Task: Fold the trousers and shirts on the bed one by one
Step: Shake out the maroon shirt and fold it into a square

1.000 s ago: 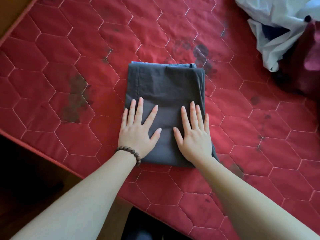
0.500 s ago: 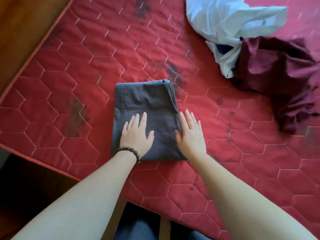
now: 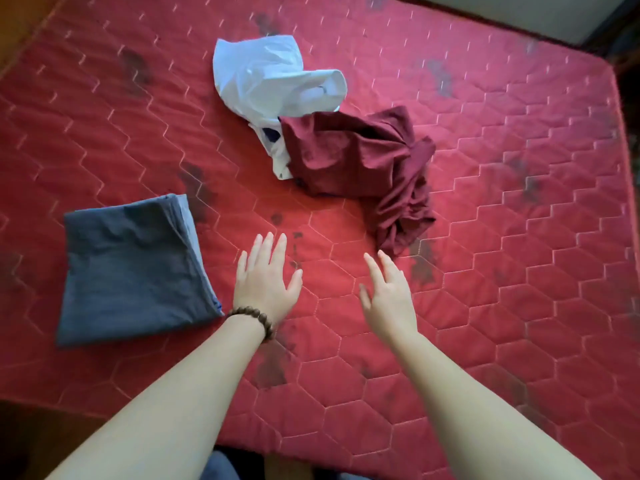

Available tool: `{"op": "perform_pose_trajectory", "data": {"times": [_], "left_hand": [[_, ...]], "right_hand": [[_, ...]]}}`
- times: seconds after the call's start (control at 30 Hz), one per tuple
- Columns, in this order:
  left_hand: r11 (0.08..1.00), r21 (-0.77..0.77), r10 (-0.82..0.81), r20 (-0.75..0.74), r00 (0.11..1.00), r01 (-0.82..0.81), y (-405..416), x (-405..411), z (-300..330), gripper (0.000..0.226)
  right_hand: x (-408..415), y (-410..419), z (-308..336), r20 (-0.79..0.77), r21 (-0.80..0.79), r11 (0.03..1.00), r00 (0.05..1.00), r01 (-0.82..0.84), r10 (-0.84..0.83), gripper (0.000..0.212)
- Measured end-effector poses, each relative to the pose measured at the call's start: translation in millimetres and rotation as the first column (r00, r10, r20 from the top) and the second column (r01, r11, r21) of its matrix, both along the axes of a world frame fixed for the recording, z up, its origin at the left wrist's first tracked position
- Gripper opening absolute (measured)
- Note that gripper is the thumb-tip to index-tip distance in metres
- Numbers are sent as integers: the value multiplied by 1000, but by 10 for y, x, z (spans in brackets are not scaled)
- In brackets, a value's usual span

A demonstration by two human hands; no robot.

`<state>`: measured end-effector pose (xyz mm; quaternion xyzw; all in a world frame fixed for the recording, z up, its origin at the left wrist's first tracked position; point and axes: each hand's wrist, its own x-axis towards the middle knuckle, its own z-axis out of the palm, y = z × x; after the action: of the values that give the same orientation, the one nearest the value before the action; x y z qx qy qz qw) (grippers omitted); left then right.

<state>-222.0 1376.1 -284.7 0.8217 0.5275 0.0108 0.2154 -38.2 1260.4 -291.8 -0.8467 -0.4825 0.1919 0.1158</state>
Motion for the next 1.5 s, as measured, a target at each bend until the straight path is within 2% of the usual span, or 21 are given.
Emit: {"op": "perform_pose_trajectory", "data": {"times": [0.27,0.53,0.63,0.77,0.83,0.9,0.97,1.07,1.2,1.27,1.33,1.43,1.5], "left_hand": [[999,-30,-19,-49,999,17,-457,1153,47,69],[977,4,-210,-142,967,213,-320,1969,-520,79],[953,26,-293,-188,937,303,-154,2213,-883,88],[878,11,-458,-266,848,478,-21,2465,-1450,101],[836,14,-523,-281,805,549,35,2585,-1710,105],[825,28,-539,-262,801,564,113,2680,-1909,99],[827,49,-537,-228,812,561,178,2722,-2032,85],[841,78,-523,-132,842,535,201,2726,-2129,64],[890,61,-453,11,892,451,164,2773,-2081,56],[894,37,-448,46,893,446,82,2728,-2021,52],[896,10,-444,78,893,444,-3,2596,-1919,44],[914,-20,-399,152,904,406,-96,2327,-1609,30],[915,-30,-390,181,903,402,-135,2187,-1325,31]], "right_hand": [[1268,-474,76,-5,-34,999,1000,22,-22,54],[1872,-282,-540,24,-68,998,1000,-13,14,56],[2154,-118,-903,65,-149,986,994,-75,85,70],[2458,134,-1379,105,-306,926,959,-220,262,106],[2537,263,-1602,110,-328,905,941,-270,320,115],[2597,396,-1775,110,-299,903,929,-308,353,118],[2642,529,-1862,89,-236,918,934,-319,347,112],[2638,647,-1957,113,-136,949,947,-286,301,81],[2466,647,-1963,87,64,988,987,-139,133,49],[2355,582,-1919,105,145,981,988,-125,111,37],[2250,473,-1824,129,136,980,983,-145,127,33],[2118,233,-1621,121,9,989,982,-148,146,26],[2030,92,-1372,118,29,992,986,-119,115,21]]}}
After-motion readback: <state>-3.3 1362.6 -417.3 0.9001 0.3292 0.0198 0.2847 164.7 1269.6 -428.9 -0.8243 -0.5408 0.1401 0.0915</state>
